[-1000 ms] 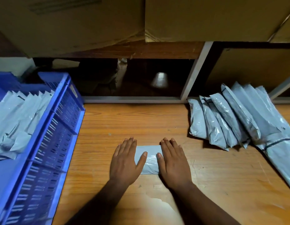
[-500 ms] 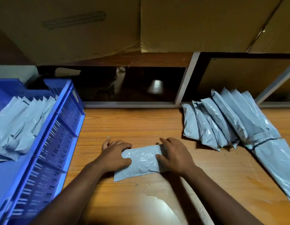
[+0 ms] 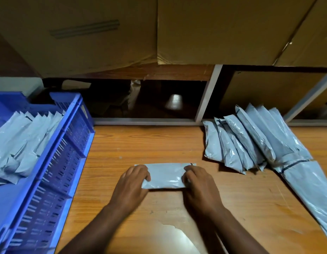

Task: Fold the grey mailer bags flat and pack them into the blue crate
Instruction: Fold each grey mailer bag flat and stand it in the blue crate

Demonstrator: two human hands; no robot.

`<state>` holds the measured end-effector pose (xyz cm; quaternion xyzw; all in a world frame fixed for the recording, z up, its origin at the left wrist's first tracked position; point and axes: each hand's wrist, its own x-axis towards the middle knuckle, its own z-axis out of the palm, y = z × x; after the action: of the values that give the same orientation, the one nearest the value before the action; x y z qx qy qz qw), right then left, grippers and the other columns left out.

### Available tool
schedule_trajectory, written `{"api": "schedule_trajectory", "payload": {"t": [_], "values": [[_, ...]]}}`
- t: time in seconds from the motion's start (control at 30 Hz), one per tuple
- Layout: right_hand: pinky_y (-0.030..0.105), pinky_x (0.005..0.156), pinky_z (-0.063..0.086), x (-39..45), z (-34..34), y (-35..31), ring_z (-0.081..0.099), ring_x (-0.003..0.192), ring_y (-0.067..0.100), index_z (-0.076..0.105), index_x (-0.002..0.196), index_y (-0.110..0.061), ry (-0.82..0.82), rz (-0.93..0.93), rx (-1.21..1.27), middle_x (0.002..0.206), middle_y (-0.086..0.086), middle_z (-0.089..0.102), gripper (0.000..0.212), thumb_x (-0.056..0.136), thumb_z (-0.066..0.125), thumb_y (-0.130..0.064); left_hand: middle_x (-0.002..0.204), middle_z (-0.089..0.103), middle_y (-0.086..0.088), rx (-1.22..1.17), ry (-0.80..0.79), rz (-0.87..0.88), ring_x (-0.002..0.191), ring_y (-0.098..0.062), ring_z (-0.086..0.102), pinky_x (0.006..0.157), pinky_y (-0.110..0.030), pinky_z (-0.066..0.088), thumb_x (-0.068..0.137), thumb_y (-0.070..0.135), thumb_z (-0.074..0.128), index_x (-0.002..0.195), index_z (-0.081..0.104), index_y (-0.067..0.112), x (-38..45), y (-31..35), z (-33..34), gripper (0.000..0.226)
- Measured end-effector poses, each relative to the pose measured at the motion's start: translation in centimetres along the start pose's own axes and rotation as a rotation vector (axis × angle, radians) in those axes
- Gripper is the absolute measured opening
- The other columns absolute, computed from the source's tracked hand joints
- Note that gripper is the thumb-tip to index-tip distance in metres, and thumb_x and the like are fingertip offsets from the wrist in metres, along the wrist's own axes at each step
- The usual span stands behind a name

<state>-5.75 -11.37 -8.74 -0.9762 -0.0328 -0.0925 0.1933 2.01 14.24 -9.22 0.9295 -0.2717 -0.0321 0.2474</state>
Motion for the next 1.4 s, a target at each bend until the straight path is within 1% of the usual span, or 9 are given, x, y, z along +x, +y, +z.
{"api": "schedule_trajectory", "payload": {"t": [0.1,0.17,0.27,0.43,0.6,0.83,1.07,1.27,1.4], "values": [[0.04,0.102,0.042,-1.5,0.0,0.3,0.055,0.121,0.016,0.065,0.092,-0.027,0.004,0.037,0.03,0.129,-0.006,0.062,0.026,0.09,0.066,-0.053,0.13,0.053,0.02,-0.005,0.052,-0.004,0.128,-0.005,0.046,0.113,-0.031,0.034,0.082,0.052,0.071,0.097,0.053,0.039,-1.7,-0.2,0.7,0.027],[0.038,0.103,0.043,-0.5,-0.6,-0.3,0.057,0.119,0.013,0.072,0.1,-0.028,0.079,0.089,0.076,0.129,-0.008,0.065,0.028,0.097,0.059,-0.052,0.13,0.058,0.017,-0.024,0.125,0.0,0.13,-0.005,0.049,0.12,-0.034,0.03,0.091,0.054,0.057,0.103,0.06,0.034,-1.4,0.1,0.6,0.023],[0.044,0.111,0.043,2.7,0.6,-2.2,0.054,0.132,0.022,0.069,0.126,-0.023,0.076,0.051,0.029,0.143,-0.002,0.061,0.032,0.104,0.051,-0.038,0.149,0.055,0.006,0.018,0.151,-0.001,0.145,-0.012,0.042,0.123,-0.035,0.027,0.104,0.045,0.036,0.13,0.065,0.022,1.3,1.0,1.3,0.046],[0.052,0.126,0.016,5.9,5.5,-4.0,0.029,0.154,0.029,0.046,0.154,-0.021,-0.163,0.09,-0.113,0.164,0.004,0.038,0.057,0.11,0.018,-0.045,0.16,0.042,0.001,0.123,0.019,-0.096,0.154,-0.013,0.026,0.126,-0.03,0.003,0.103,0.055,-0.008,0.153,0.046,0.015,3.9,0.8,3.7,0.084],[0.052,0.127,0.011,5.7,6.5,-3.7,0.024,0.156,0.028,0.041,0.157,-0.022,-0.179,0.097,-0.163,0.165,0.002,0.035,0.056,0.11,0.018,-0.043,0.159,0.043,-0.001,0.218,0.03,-0.126,0.154,-0.016,0.026,0.126,-0.038,0.012,0.109,0.043,0.012,0.153,0.047,0.013,3.9,0.4,4.7,0.064],[0.053,0.127,0.01,6.1,7.1,-3.8,0.016,0.158,0.028,0.041,0.157,-0.02,-0.227,0.112,-0.188,0.166,0.001,0.034,0.056,0.11,0.02,-0.04,0.153,0.051,-0.009,0.241,0.112,-0.099,0.15,-0.027,0.037,0.121,-0.051,0.031,0.11,0.035,0.018,0.145,0.056,0.006,4.3,0.6,5.7,0.058],[0.052,0.127,0.009,6.3,7.5,-3.7,0.019,0.157,0.03,0.041,0.157,-0.021,-0.245,0.124,-0.189,0.166,0.0,0.034,0.056,0.109,0.02,-0.04,0.162,0.039,-0.001,0.282,0.041,-0.133,0.155,-0.026,0.023,0.124,-0.05,0.023,0.108,0.035,0.022,0.152,0.048,0.017,4.6,0.3,6.1,0.054],[0.045,0.128,0.007,6.7,5.8,-4.0,0.019,0.157,0.023,0.035,0.16,-0.024,-0.271,0.142,-0.014,0.168,-0.002,0.029,0.066,0.105,0.006,-0.046,0.17,0.013,0.01,0.238,-0.159,-0.234,0.158,-0.013,0.003,0.128,-0.043,0.001,0.091,0.055,-0.015,0.163,0.018,0.03,4.9,1.2,3.9,0.083],[0.048,0.124,0.021,6.6,4.0,-2.5,0.036,0.15,0.025,0.05,0.15,-0.021,-0.153,0.137,-0.03,0.158,0.0,0.048,0.055,0.105,0.027,-0.042,0.171,0.011,0.007,0.251,-0.128,-0.221,0.158,-0.014,0.004,0.128,-0.044,-0.004,0.089,0.062,-0.014,0.163,0.018,0.028,5.4,1.7,2.3,0.088]]}}
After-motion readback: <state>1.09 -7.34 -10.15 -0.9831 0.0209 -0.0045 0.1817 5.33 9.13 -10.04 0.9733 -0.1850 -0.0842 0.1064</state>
